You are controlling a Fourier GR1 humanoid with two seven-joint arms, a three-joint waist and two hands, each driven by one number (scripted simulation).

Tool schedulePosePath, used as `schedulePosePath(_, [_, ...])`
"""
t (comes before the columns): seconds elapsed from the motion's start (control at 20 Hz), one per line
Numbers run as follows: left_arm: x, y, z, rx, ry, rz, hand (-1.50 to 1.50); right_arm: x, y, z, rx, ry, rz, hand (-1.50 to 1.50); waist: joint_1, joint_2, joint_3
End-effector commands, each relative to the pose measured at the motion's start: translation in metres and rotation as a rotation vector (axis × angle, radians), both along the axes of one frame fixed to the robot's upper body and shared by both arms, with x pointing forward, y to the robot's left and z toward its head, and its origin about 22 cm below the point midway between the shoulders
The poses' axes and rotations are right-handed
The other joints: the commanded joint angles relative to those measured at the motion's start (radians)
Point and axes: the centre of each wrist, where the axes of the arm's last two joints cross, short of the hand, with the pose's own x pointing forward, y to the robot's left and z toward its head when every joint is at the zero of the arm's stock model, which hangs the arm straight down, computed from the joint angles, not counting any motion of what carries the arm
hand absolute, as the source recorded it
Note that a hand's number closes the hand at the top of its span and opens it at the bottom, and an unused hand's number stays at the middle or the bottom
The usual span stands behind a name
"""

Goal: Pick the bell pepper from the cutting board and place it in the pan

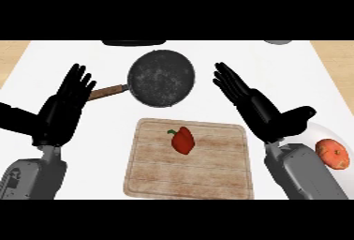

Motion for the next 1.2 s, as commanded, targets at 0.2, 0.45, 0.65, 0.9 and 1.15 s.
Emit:
schedulePosePath(0.2, [-0.014, 0.069, -0.029, 0.434, 0.223, 0.177, 0.0, -0.002, 0.071, 0.032, 0.038, -0.138, 0.469, -1.5, 0.092, 0.023, 0.011])
schedulePosePath(0.45, [-0.03, 0.095, -0.045, 0.514, 0.356, 0.249, 0.0, 0.021, 0.017, 0.014, -0.171, -0.239, -0.157, 1.5, 0.029, 0.013, 0.008])
schedulePosePath(0.65, [-0.035, 0.09, -0.056, 0.539, 0.371, 0.246, 0.0, 0.008, 0.032, -0.064, 0.12, -0.2, -0.031, -1.5, 0.046, 0.012, 0.01])
schedulePosePath(0.9, [-0.026, 0.088, -0.058, 0.551, 0.377, 0.282, 0.0, 0.022, 0.006, -0.024, -0.031, -0.318, 0.121, -1.5, 0.028, 0.004, 0.008])
schedulePosePath(1.15, [-0.032, 0.107, -0.035, 0.564, 0.356, 0.293, 0.0, 0.026, 0.008, 0.019, -0.336, -0.397, 0.132, -1.5, 0.035, -0.003, 0.008])
